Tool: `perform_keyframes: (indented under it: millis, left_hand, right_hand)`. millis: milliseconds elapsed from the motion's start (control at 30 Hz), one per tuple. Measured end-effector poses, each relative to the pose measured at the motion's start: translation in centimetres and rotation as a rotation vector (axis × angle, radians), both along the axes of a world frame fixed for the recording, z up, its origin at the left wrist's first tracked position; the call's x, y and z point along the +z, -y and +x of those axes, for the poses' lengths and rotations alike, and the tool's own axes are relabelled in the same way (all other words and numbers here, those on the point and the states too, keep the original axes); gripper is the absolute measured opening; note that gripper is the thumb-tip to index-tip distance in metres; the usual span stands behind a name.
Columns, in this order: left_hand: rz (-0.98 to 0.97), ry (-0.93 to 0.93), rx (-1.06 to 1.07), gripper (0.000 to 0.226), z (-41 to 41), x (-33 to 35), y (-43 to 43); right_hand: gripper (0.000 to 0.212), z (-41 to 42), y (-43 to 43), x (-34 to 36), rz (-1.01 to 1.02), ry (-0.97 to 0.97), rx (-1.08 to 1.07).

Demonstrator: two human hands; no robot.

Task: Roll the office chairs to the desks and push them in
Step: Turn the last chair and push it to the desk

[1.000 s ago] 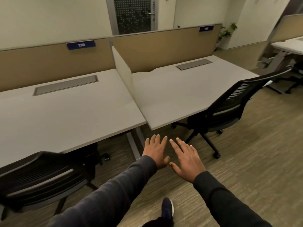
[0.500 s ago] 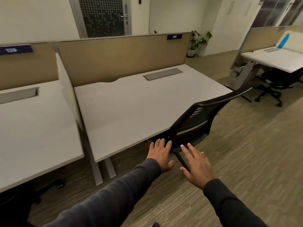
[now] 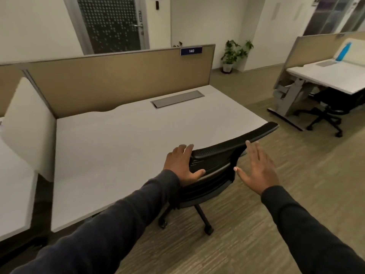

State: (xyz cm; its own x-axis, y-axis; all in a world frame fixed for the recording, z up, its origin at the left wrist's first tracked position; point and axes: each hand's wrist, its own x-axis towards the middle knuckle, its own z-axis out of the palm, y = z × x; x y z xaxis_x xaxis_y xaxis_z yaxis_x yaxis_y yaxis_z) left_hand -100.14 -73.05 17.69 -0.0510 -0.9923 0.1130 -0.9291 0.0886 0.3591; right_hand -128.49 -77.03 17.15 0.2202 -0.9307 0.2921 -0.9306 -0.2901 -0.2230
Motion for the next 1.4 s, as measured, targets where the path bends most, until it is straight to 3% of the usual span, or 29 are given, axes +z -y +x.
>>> perform_keyframes:
  millis: [133, 233, 300, 633, 1033, 1400]
  left_hand:
    - [0.075, -0.121, 0.109, 0.073, -3.0, 0.2, 2.2]
    - [0.09, -0.246, 0.253, 0.045, -4.2, 0.2, 2.8]
    - [0.098, -0.257, 0.319, 0.038, -4.4, 0.2, 2.9]
    - [0.087, -0.216, 0.342, 0.034, -4.7, -1.0, 0.4]
    - [0.065, -0.202, 0.359, 0.038, 0.2, -1.4, -4.1]
    - [0.026, -0.218, 0.417, 0.035, 4.9, -0.7, -6.2]
  right_hand:
    - [0.105, -2.7, 7.5, 1.0, 0.005, -0.091, 0.058]
    - [0.097, -4.2, 12.1, 1.3, 0.085, -0.216, 0.125]
    - [0.089, -4.7, 14.2, 1.5, 0.16, -0.292, 0.161]
    - [0.049, -1.8, 12.4, 0.7, 0.085, -0.129, 0.191]
    - [0.047, 3.2, 8.7, -0.4, -0.12, 0.042, 0.242]
    - [0.044, 8.7, 7.1, -0.6, -0.132, 0.073, 0.257]
